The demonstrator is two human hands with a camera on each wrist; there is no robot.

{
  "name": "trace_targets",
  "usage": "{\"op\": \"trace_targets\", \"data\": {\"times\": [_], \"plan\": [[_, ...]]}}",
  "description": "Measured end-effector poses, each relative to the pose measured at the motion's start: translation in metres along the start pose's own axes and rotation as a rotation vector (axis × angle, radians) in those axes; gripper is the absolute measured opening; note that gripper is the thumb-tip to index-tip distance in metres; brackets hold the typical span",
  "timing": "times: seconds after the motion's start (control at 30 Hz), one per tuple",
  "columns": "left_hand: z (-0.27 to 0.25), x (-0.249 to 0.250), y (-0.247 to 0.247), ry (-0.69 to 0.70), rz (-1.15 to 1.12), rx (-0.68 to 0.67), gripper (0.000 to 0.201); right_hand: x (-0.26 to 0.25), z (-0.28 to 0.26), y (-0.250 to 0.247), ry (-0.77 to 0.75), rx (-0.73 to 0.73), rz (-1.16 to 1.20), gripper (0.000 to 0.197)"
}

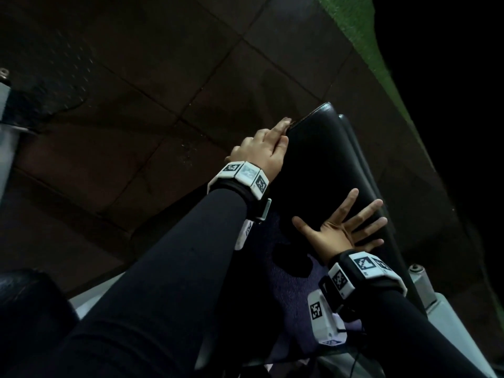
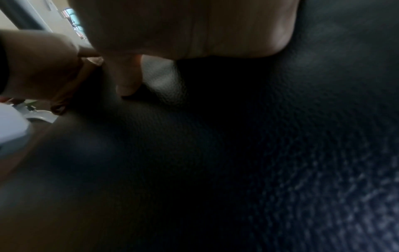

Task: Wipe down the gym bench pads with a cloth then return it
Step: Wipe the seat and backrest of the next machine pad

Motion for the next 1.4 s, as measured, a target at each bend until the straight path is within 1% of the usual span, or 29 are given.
{"op": "trace_targets", "data": {"times": [0.03,0.07,0.1,0.13,0.17,0.23,0.27,0.3,0.37,0.4,0.47,0.5,0.57,0.63,0.7,0.8,0.87,0.93,1.0,1.13,1.2,1.27,1.33,1.37,1.4], "plan": [[0.0,0.003,0.001,-0.026,0.001,0.005,0.042,-0.001,-0.001,-0.001,-0.002,0.048,-0.018,0.117],[0.001,0.009,0.002,-0.052,-0.006,0.011,0.042,-0.004,-0.005,-0.003,0.004,0.067,-0.051,0.112],[0.004,0.015,0.002,-0.07,-0.018,0.017,0.042,-0.007,-0.009,-0.004,0.016,0.053,-0.065,0.105],[0.006,0.022,0.002,-0.072,-0.029,0.023,0.042,-0.009,-0.013,-0.003,0.027,0.033,-0.054,0.103],[0.007,0.027,0.002,-0.06,-0.033,0.028,0.043,-0.011,-0.013,-0.003,0.03,0.032,-0.032,0.103],[0.007,0.03,0.002,-0.025,-0.02,0.034,0.043,-0.012,-0.012,-0.003,0.03,0.083,-0.007,0.113],[0.005,0.026,0.002,-0.009,-0.012,0.039,0.043,-0.011,-0.01,-0.003,0.04,0.102,-0.011,0.12],[0.002,0.02,0.003,0.006,-0.005,0.049,0.043,-0.01,-0.01,-0.002,0.052,0.078,-0.016,0.122],[-0.008,0.0,0.006,0.016,0.003,0.09,0.042,-0.009,-0.01,-0.002,0.047,-0.051,-0.011,0.114],[-0.015,-0.014,0.008,0.004,0.008,0.116,0.042,-0.01,-0.011,-0.004,0.043,-0.052,-0.007,0.114],[-0.032,-0.045,0.013,-0.05,0.026,0.168,0.04,-0.01,-0.014,-0.005,0.045,0.058,-0.014,0.122],[-0.039,-0.06,0.015,-0.085,0.037,0.186,0.04,-0.012,-0.016,-0.006,0.044,0.079,-0.016,0.124],[-0.048,-0.077,0.02,-0.144,0.064,0.202,0.04,-0.014,-0.019,-0.005,0.04,0.061,-0.011,0.125],[-0.045,-0.076,0.025,-0.199,0.067,0.194,0.039,-0.015,-0.019,-0.005,0.045,0.069,-0.025,0.124],[-0.033,-0.063,0.026,-0.251,0.008,0.172,0.037,-0.016,-0.018,-0.005,0.061,0.066,-0.025,0.125],[-0.019,-0.046,0.028,-0.211,-0.021,0.143,0.038,-0.016,-0.02,-0.005,0.048,0.063,-0.031,0.125],[-0.017,-0.045,0.028,-0.17,-0.021,0.15,0.038,-0.015,-0.02,-0.005,0.039,0.072,-0.026,0.125],[-0.026,-0.054,0.028,-0.119,-0.035,0.209,0.038,-0.014,-0.022,-0.004,0.037,0.087,-0.032,0.124],[-0.038,-0.072,0.028,-0.119,-0.02,0.259,0.038,-0.013,-0.021,-0.004,0.034,0.084,-0.04,0.123],[-0.072,-0.128,0.033,-0.254,0.025,0.281,0.038,-0.012,-0.019,-0.002,0.032,0.097,-0.041,0.123],[-0.083,-0.143,0.036,-0.322,0.031,0.29,0.038,-0.008,-0.016,0.0,0.018,0.084,-0.032,0.118],[-0.081,-0.141,0.037,-0.372,0.022,0.271,0.038,-0.005,-0.014,0.0,0.009,0.039,-0.004,0.116],[-0.069,-0.127,0.036,-0.395,-0.032,0.255,0.04,-0.002,-0.01,0.001,0.017,0.003,0.009,0.118],[-0.064,-0.118,0.036,-0.374,-0.04,0.249,0.04,-0.002,-0.011,0.0,0.018,0.011,0.02,0.117],[-0.062,-0.111,0.037,-0.322,-0.019,0.254,0.039,-0.001,-0.011,0.001,0.018,0.042,0.021,0.119]]}}
Point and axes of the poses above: each hand's wrist, its own z-axis towards the middle knuckle, its own y-axis out of the palm, x = y × z, the point moved 1 cm from there along z, towards the middle knuckle, and after that the axes turned 8 degrees about -x, right-handed, at the moved point
